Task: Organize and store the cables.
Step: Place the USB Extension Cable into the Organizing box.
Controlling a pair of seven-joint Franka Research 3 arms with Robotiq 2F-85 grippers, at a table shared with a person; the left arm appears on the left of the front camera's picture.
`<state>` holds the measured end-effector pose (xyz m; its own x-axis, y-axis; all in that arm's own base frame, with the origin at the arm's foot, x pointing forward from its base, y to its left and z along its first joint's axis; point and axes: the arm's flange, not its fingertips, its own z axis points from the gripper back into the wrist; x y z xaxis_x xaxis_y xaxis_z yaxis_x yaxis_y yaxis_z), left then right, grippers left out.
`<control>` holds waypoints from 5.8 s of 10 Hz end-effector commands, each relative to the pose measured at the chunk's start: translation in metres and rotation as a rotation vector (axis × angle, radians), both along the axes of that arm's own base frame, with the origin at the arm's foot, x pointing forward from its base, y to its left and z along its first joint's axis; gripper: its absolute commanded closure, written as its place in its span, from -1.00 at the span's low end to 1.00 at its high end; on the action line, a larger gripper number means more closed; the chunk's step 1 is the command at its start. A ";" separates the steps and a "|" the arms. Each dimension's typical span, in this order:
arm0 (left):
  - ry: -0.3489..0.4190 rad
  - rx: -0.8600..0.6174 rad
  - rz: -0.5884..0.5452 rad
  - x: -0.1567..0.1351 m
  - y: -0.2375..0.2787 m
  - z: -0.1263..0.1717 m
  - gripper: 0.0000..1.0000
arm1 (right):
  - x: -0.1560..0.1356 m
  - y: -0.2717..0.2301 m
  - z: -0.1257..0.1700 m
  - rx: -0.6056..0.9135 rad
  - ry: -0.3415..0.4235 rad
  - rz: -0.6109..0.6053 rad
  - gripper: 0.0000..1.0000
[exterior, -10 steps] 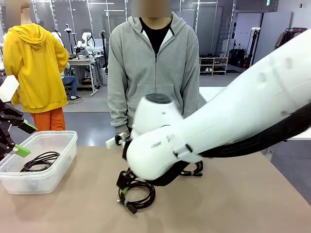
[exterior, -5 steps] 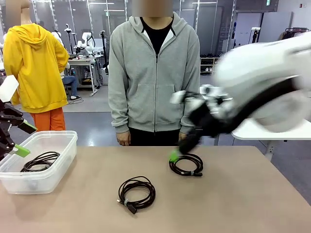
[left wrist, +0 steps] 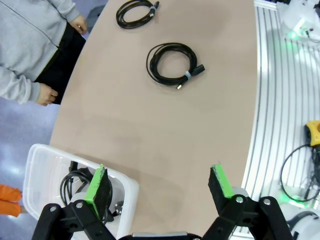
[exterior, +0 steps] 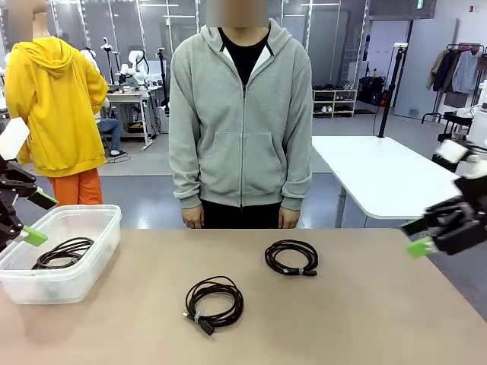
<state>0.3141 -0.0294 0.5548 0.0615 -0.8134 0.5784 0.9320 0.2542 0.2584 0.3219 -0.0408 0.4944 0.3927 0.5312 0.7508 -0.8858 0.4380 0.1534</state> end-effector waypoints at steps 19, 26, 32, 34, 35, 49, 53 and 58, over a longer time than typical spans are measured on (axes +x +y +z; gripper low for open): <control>0.078 0.072 -0.203 0.054 -0.176 -0.055 -1.00 | 0.007 -0.074 -0.039 -0.039 0.030 -0.179 -1.00; 0.186 0.250 -0.260 0.088 -0.252 -0.091 -1.00 | 0.007 -0.074 -0.039 -0.039 0.030 -0.179 -1.00; 0.197 0.507 -0.375 0.103 -0.292 -0.168 -1.00 | 0.007 -0.074 -0.039 -0.039 0.030 -0.179 -1.00; 0.182 0.520 -0.405 0.101 -0.296 -0.184 -1.00 | 0.007 -0.074 -0.039 -0.039 0.030 -0.179 -1.00; 0.192 0.518 -0.423 0.101 -0.296 -0.192 -1.00 | 0.007 -0.074 -0.039 -0.039 0.030 -0.179 -1.00; 0.160 0.552 -0.378 0.106 -0.297 -0.248 1.00 | 0.007 -0.074 -0.039 -0.039 0.030 -0.179 -1.00; 0.179 0.554 -0.372 0.107 -0.297 -0.246 1.00 | 0.007 -0.074 -0.039 -0.039 0.030 -0.179 -1.00; 0.145 0.575 -0.360 0.104 -0.318 -0.167 1.00 | 0.007 -0.074 -0.039 -0.039 0.030 -0.179 -1.00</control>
